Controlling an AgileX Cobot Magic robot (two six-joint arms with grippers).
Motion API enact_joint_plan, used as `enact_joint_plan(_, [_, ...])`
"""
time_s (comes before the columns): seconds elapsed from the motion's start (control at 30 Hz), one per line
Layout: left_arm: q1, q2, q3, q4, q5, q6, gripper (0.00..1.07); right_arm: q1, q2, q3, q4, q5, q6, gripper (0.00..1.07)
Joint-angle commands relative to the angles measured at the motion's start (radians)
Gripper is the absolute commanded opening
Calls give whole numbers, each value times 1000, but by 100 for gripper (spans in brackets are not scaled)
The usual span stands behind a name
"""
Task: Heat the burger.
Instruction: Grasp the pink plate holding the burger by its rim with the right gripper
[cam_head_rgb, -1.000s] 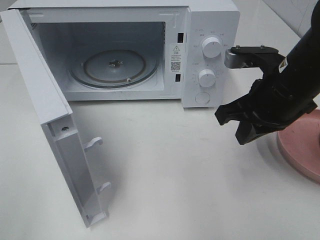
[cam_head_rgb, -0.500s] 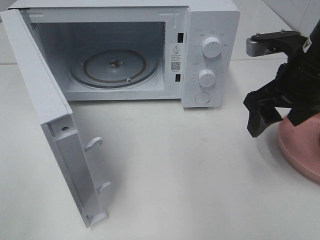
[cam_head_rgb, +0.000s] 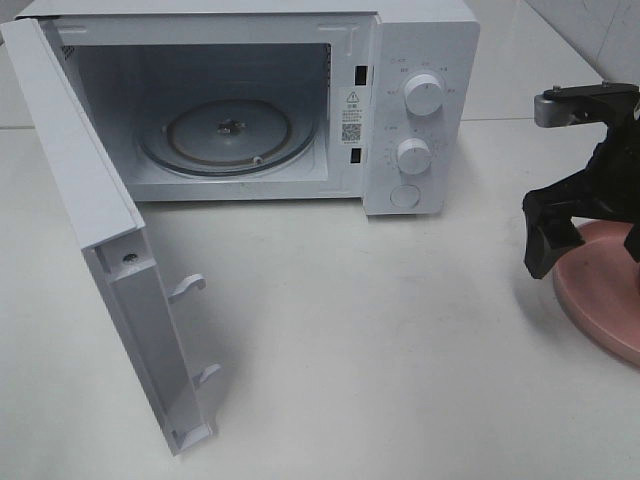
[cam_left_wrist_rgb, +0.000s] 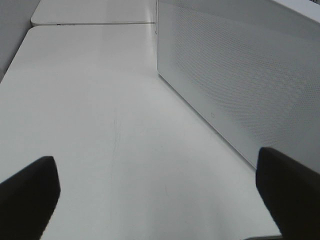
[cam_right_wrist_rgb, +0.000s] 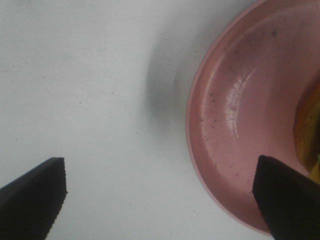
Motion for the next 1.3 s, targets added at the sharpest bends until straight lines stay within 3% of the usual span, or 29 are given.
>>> enact_joint_plan(0.03, [-5, -24, 3, -3, -1, -2, 100, -15, 48, -2, -26, -40, -6, 98])
enact_joint_plan(0.63, [-5, -24, 3, -3, -1, -2, 100, -27, 221, -2, -95, -185, 5, 95])
enact_joint_plan(1.3, [-5, -24, 3, -3, -1, -2, 100, -61, 299, -2, -101, -223, 8, 88])
